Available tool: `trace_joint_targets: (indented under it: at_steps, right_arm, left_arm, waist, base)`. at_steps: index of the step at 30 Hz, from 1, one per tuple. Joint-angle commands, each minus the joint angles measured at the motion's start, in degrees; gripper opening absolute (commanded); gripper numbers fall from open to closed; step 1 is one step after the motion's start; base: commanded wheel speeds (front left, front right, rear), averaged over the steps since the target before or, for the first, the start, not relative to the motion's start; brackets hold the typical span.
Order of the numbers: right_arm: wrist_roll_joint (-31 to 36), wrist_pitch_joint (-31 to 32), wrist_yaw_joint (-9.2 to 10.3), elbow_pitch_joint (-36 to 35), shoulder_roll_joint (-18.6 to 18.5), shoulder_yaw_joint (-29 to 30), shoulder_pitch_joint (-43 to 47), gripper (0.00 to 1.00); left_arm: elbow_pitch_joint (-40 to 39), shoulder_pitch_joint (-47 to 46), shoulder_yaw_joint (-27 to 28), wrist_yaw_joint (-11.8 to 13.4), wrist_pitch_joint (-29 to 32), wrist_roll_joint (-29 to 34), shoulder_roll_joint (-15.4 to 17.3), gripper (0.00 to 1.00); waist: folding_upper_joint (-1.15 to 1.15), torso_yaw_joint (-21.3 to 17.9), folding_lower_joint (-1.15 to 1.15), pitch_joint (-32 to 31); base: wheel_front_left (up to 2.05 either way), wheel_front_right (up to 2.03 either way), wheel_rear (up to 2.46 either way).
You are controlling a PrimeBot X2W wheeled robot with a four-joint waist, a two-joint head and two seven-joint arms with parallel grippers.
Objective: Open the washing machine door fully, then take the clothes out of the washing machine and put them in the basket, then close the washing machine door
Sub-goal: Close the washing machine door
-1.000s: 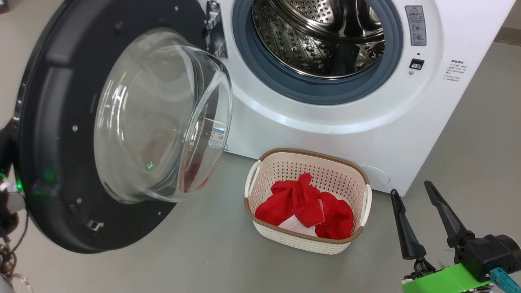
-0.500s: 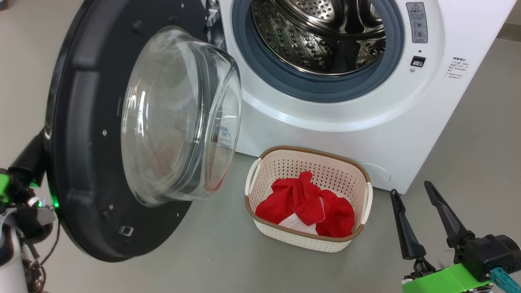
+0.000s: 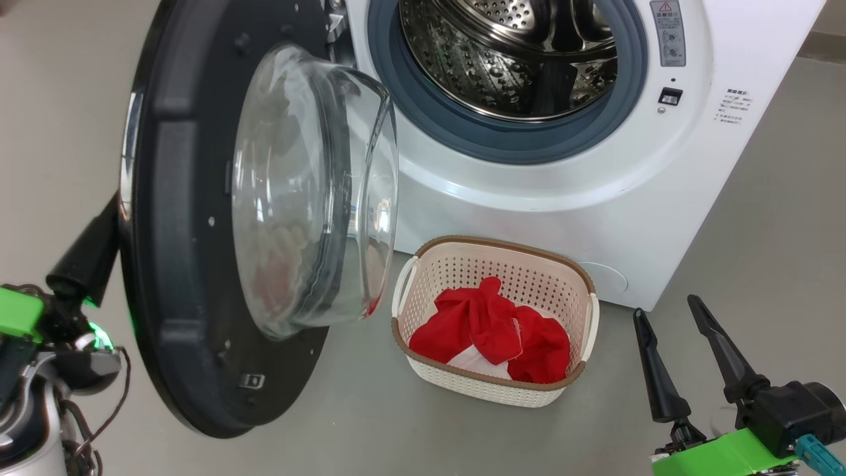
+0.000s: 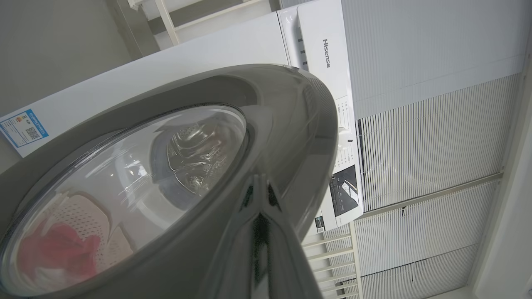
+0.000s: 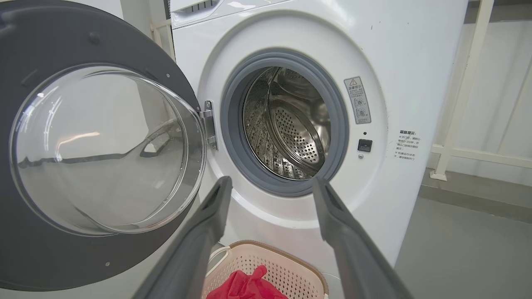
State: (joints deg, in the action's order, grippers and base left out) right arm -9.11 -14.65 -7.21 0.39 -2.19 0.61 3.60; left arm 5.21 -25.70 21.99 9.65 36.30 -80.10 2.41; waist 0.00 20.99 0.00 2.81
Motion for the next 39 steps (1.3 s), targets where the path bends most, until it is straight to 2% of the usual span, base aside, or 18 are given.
trace_joint_targets:
  at_steps: [1,11,23,39]
  right_arm:
    - [-0.4,-0.3,-0.28,-1.2,-0.7,-1.7,-1.4,1.0]
    - [-0.8,-0.3,-0.28,-0.9,-0.7,-1.9,-2.2,1.0]
    - [-1.4,-0.3,-0.28,-0.8,-0.7,-2.0,-2.1,1.0]
    - [-2.1,-0.3,-0.28,-0.9,-0.7,-2.2,-2.2,1.0]
  left_arm:
    - [-2.3,0.1,0.1,0.5,0.8,-0.6,0.9,0.0]
    - [-7.1,3.0,-5.1,1.0,-1.0,-3.8,0.5,0.0]
    - [-12.5,7.7,-11.8,1.4,-6.3,-8.9,0.5,0.0]
    - [-13.4,8.5,-15.7,-0.2,-9.8,-11.1,0.5,0.0]
  waist:
    - [0.0,-0.2,0.0,0.1]
    - [0.0,-1.3,0.0,0.8]
    - [0.0,-3.9,0.0,1.0]
    - [0.0,-8.4,0.0,1.7]
  base:
    - [0.0,0.0,0.0]
    - [0.0,0.0,0.0]
    - [0.0,0.0,0.0]
    - [0.0,0.0,0.0]
